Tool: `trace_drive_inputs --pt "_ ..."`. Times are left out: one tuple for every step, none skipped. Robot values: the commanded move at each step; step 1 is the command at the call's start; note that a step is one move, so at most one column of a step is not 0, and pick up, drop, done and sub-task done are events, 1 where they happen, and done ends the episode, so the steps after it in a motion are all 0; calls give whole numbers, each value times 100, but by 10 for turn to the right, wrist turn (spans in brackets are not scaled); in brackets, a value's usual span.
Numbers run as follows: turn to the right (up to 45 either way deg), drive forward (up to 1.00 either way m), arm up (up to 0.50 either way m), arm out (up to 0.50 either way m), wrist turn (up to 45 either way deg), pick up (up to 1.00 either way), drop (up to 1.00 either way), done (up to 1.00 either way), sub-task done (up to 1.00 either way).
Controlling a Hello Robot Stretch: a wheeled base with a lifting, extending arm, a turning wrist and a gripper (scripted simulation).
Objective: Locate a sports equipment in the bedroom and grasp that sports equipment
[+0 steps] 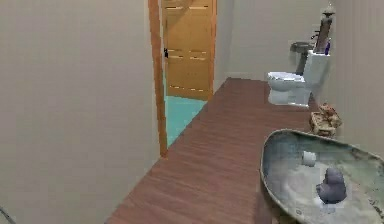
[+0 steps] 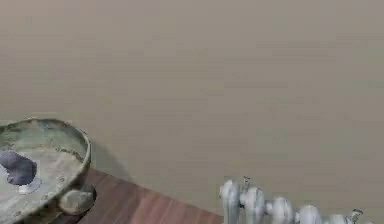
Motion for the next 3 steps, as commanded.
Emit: trace_drive_inputs --pt "0 90 0 0 0 0 0 0 0" --pt "90 0 0 0 0 0 0 0 0" --pt "0 100 0 0 0 0 0 0 0"
